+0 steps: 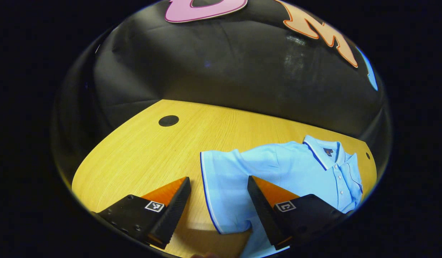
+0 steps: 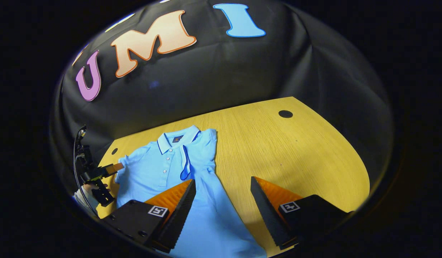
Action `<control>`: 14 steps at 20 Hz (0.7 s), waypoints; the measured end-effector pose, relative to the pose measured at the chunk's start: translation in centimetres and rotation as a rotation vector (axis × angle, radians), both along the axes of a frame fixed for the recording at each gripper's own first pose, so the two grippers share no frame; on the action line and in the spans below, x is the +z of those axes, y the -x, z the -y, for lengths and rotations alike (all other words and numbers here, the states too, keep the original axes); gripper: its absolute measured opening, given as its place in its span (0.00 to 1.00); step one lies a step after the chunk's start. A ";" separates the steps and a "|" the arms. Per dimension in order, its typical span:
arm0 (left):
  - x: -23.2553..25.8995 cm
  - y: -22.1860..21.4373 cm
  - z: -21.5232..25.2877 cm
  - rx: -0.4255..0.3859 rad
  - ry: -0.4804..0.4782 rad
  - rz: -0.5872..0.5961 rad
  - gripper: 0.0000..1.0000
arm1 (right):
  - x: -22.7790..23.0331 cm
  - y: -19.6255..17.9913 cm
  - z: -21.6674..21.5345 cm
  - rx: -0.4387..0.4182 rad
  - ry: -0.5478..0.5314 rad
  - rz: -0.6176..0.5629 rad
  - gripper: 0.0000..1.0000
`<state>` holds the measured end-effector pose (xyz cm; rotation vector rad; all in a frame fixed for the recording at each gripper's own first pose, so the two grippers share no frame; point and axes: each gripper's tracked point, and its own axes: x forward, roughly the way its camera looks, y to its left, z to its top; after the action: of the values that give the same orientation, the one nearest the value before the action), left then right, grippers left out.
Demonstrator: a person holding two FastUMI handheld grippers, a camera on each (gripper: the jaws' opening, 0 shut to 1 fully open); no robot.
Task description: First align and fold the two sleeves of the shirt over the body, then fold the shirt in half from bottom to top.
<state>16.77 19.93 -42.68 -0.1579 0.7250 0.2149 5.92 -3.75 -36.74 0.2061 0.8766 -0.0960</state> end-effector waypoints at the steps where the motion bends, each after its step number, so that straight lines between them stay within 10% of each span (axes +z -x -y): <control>1: -0.1 0.2 0.0 0.002 -0.006 -0.010 0.96 | -0.1 0.1 0.0 0.002 0.001 -0.002 0.97; 6: 0.0 0.2 0.3 -0.034 -0.027 -0.035 0.90 | 0.0 0.9 -0.3 0.030 0.008 -0.007 0.97; 14: 0.0 -0.8 2.5 -0.015 0.038 0.012 0.00 | 0.7 1.7 1.5 -0.011 -0.024 0.010 0.97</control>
<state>17.57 17.48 -42.70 -0.1895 0.7187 0.1854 4.22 -5.26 -36.03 0.2338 0.8675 -0.0947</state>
